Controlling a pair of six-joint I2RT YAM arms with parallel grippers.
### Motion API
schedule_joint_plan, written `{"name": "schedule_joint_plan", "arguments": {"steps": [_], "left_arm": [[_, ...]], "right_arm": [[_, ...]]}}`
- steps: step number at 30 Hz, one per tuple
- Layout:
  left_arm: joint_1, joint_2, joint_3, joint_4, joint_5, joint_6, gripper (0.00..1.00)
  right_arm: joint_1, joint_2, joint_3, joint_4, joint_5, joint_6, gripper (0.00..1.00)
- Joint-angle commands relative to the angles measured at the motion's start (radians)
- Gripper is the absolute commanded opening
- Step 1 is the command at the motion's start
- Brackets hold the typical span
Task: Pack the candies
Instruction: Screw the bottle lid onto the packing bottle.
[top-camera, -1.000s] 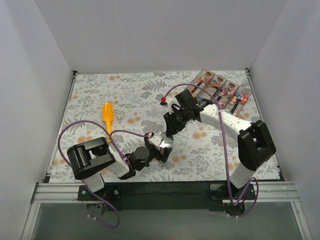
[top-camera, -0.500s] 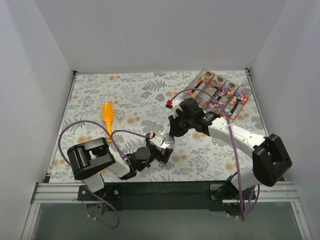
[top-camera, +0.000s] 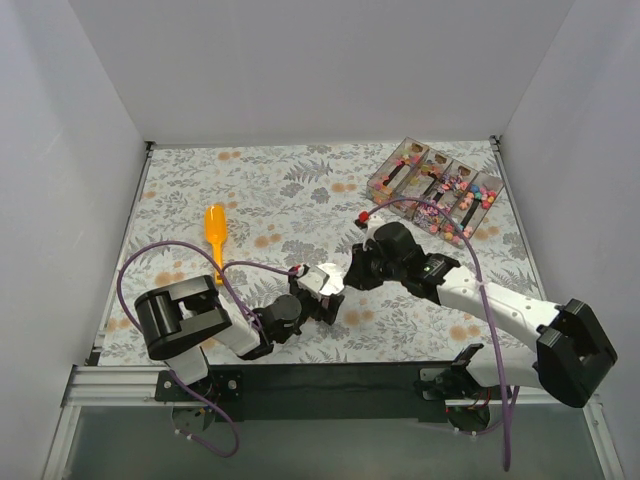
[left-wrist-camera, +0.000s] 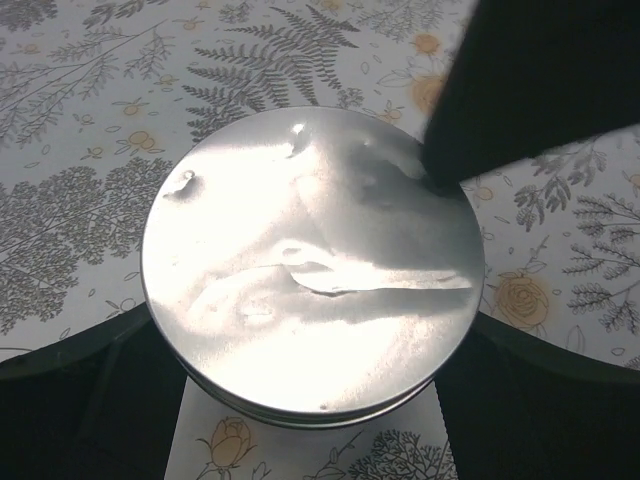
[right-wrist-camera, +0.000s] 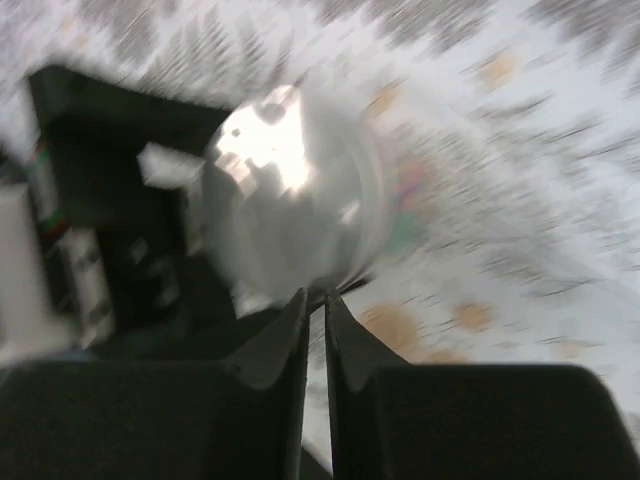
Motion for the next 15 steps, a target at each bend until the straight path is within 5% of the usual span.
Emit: {"name": "schedule_joint_plan", "arguments": {"steps": [1, 5, 11, 15], "left_arm": [[0.025, 0.050, 0.043, -0.103, -0.081, -0.032, 0.63], [0.025, 0.047, 0.034, -0.094, -0.066, -0.035, 0.63], [0.025, 0.039, 0.014, -0.071, -0.017, -0.038, 0.63], [0.025, 0.040, 0.009, -0.060, 0.005, -0.037, 0.63]], "right_arm": [[0.165, 0.013, -0.087, -0.275, -0.362, 0.165, 0.07], [0.168, -0.033, -0.084, -0.281, -0.327, 0.179, 0.07], [-0.011, -0.073, -0.030, -0.339, -0.278, 0.058, 0.08], [-0.104, 0.008, 0.128, -0.396, -0.257, -0.119, 0.22]]}}
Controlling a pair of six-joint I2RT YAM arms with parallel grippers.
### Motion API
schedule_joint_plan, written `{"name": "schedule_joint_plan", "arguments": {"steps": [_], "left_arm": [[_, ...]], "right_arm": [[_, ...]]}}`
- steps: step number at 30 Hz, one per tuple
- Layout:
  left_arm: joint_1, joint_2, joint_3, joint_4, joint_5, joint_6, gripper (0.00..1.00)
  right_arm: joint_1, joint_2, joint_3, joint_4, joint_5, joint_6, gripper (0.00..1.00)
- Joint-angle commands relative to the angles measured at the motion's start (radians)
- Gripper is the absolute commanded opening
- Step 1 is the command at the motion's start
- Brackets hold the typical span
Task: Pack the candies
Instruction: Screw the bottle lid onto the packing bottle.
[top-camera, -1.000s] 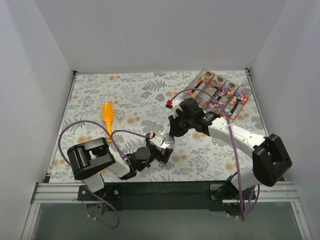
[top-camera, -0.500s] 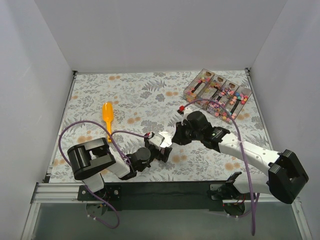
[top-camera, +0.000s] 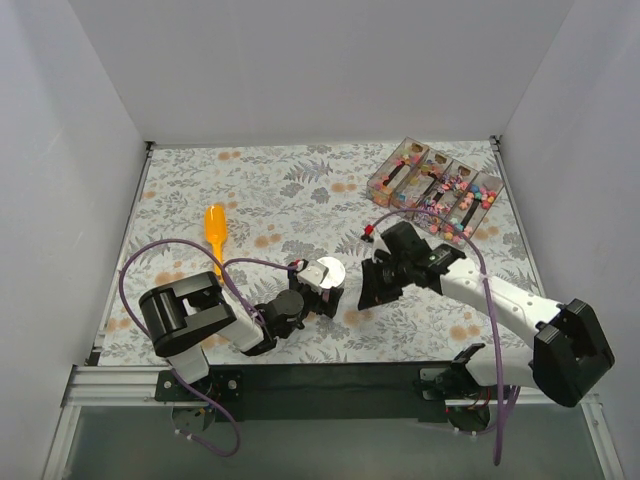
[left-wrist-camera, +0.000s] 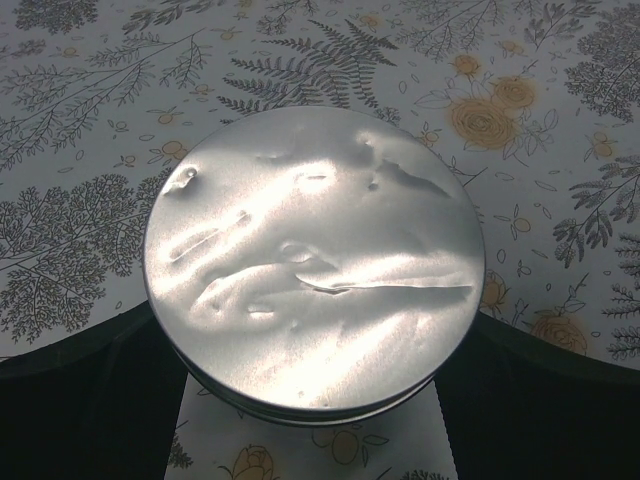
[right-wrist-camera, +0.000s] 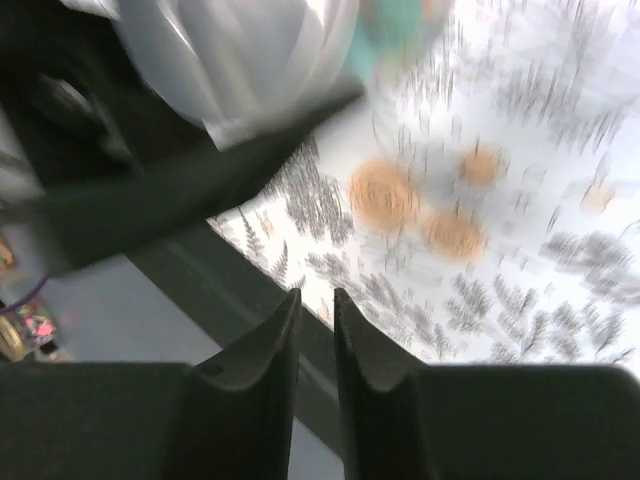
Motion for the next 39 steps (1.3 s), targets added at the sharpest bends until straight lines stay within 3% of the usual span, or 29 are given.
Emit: {"name": "schedule_joint_plan", "arguments": {"steps": [1, 6, 11, 15, 20, 25, 29, 39], "left_arm": [[0.000, 0.009, -0.023, -0.054, 0.050, -0.020, 0.63], [0.000, 0.000, -0.025, -0.055, 0.086, -0.012, 0.63], [0.000, -0.005, -0.022, -0.064, 0.096, -0.012, 0.63], [0.000, -0.007, -0.018, -0.068, 0.095, -0.009, 0.63], [0.000, 0.006, -0.012, -0.071, 0.080, -0.007, 0.63], [0.001, 0.015, 0.005, -0.101, 0.044, -0.007, 0.63], [0.004, 0.020, 0.014, -0.112, 0.018, -0.009, 0.63], [0.015, 0.023, 0.023, -0.130, -0.035, -0.026, 0.63]], "right_arm": [[-0.043, 0.065, 0.206, -0.034, -0.009, -0.189, 0.27], [-0.066, 0.273, 0.412, -0.050, -0.082, -0.415, 0.37], [-0.069, 0.434, 0.591, -0.092, -0.137, -0.526, 0.38], [-0.069, 0.510, 0.632, -0.116, -0.190, -0.565, 0.38], [-0.068, 0.501, 0.596, -0.128, -0.243, -0.594, 0.37], [-0.065, 0.449, 0.511, -0.155, -0.268, -0.600, 0.20], [-0.045, 0.394, 0.429, -0.198, -0.306, -0.594, 0.16], [0.049, 0.260, 0.188, -0.146, -0.194, -0.255, 0.15]]}}
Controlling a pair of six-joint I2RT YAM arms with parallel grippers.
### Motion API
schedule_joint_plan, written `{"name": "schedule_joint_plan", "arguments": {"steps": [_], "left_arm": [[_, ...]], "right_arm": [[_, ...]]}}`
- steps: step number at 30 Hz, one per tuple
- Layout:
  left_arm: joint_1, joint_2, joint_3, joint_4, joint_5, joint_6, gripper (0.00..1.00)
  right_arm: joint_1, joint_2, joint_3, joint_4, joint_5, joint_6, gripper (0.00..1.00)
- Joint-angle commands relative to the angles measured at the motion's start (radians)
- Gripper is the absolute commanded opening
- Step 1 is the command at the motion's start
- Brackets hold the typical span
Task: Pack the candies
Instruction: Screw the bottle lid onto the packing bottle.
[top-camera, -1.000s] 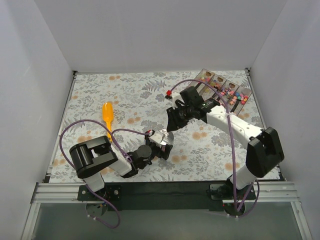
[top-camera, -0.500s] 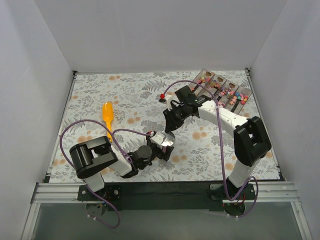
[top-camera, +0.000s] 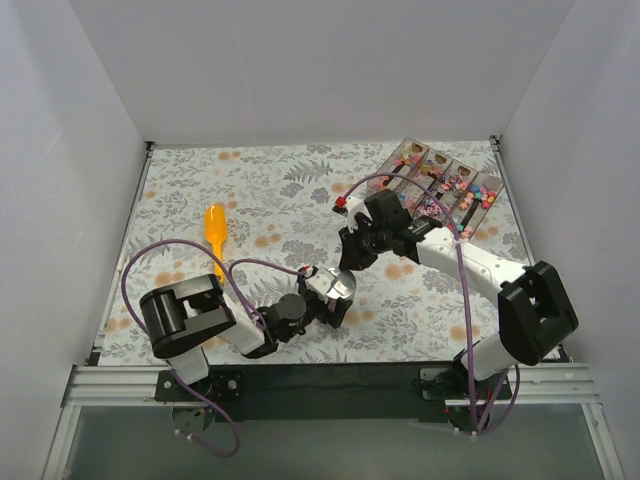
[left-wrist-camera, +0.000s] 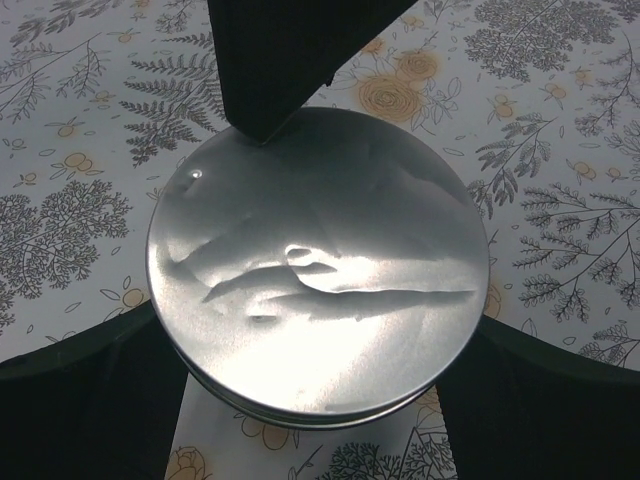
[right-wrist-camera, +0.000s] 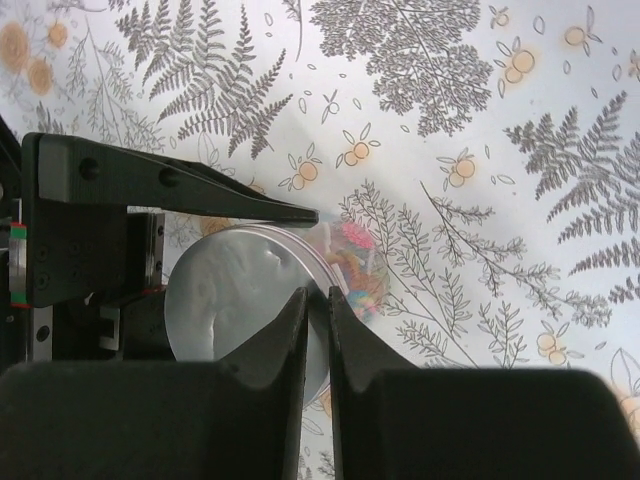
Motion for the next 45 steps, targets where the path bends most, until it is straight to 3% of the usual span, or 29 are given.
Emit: {"name": "schedule_joint_plan", "arguments": {"steps": [1, 11, 18, 21, 25, 30, 37, 45], "left_arm": [[0.047, 0.022, 0.019, -0.129, -0.137, -0.054, 0.63], [0.053, 0.025, 0.022, -0.138, -0.149, -0.065, 0.63], [0.053, 0.021, 0.008, -0.116, -0.117, -0.065, 0.63], [0.053, 0.016, -0.010, -0.096, -0.090, -0.064, 0.63], [0.053, 0.008, -0.025, -0.079, -0.062, -0.061, 0.63], [0.053, 0.008, -0.022, -0.069, -0.027, -0.051, 0.63], [0.053, 0.008, -0.019, -0.076, 0.001, -0.042, 0.63], [0.053, 0.019, -0.010, -0.080, 0.010, -0.042, 0.63]], "right_arm": [[0.105, -0.051, -0.143, -0.251, -0.141, 0.259, 0.16], [0.136, -0.256, -0.318, -0.133, -0.101, 0.498, 0.16], [0.120, -0.327, -0.324, -0.123, -0.013, 0.520, 0.16], [0.038, -0.332, -0.298, -0.131, 0.002, 0.451, 0.18], [-0.044, -0.272, -0.170, -0.166, -0.001, 0.292, 0.26], [-0.047, -0.071, 0.106, -0.228, -0.048, 0.101, 0.40], [-0.045, 0.189, 0.332, -0.272, -0.121, -0.009, 0.41], [-0.044, 0.265, 0.357, -0.300, -0.153, -0.083, 0.40]]}}
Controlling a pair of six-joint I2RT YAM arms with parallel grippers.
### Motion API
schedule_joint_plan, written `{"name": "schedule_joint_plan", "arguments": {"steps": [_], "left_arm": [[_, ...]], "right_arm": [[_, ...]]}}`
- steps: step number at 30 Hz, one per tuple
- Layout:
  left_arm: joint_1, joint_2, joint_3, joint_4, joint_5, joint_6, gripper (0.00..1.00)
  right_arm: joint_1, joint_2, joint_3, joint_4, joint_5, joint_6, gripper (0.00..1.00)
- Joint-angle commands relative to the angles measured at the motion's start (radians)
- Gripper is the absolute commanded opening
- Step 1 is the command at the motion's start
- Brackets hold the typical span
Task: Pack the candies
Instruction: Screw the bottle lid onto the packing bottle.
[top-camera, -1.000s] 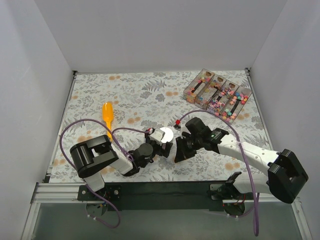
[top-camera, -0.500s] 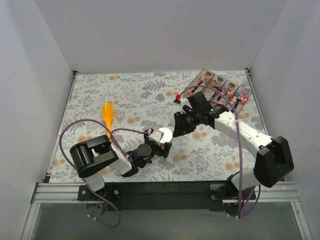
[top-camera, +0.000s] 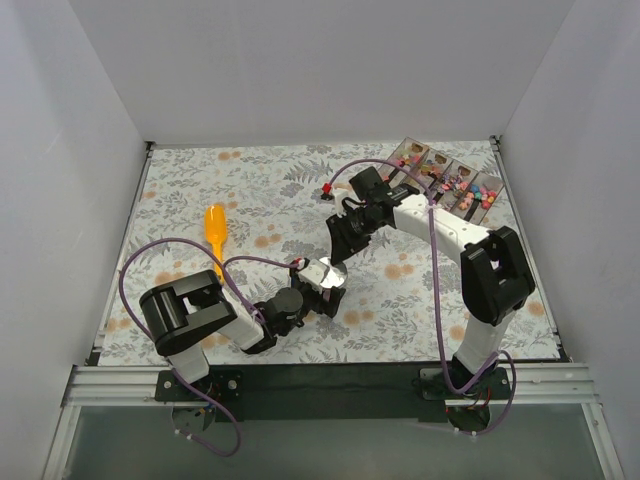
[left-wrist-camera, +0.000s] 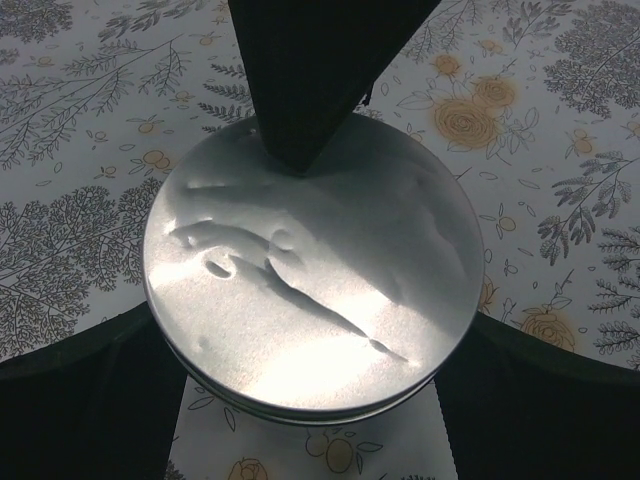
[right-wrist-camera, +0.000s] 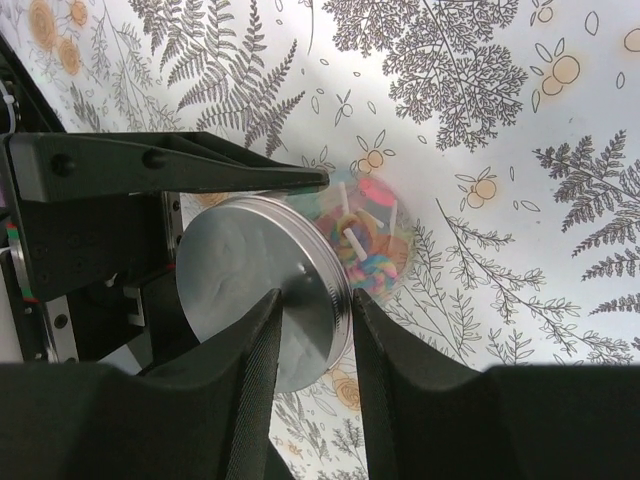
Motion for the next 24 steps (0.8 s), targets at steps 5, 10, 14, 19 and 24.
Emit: {"name": "schedule_joint_plan", "arguments": {"steps": [5, 10, 14, 19, 24], "left_arm": [[0.001, 0.020, 0.004, -0.113, 0.024, -0.027, 0.63], [0.003, 0.037, 0.018, -0.130, 0.006, -0.037, 0.63], [0.007, 0.031, 0.018, -0.138, -0.011, -0.050, 0.63], [0.010, 0.031, 0.023, -0.146, -0.040, -0.063, 0.63], [0.013, 0.025, 0.018, -0.158, -0.065, -0.073, 0.63]], "right_arm": [[0.016, -0.039, -0.007, -0.049, -0.056, -0.059, 0.31], [0.042, -0.074, -0.076, -0.094, -0.062, -0.044, 0.25], [0.072, -0.151, -0.178, -0.095, -0.013, 0.002, 0.25], [0.105, -0.266, -0.386, -0.045, 0.033, 0.143, 0.21], [0.131, -0.407, -0.546, 0.095, 0.023, 0.316, 0.20]]}}
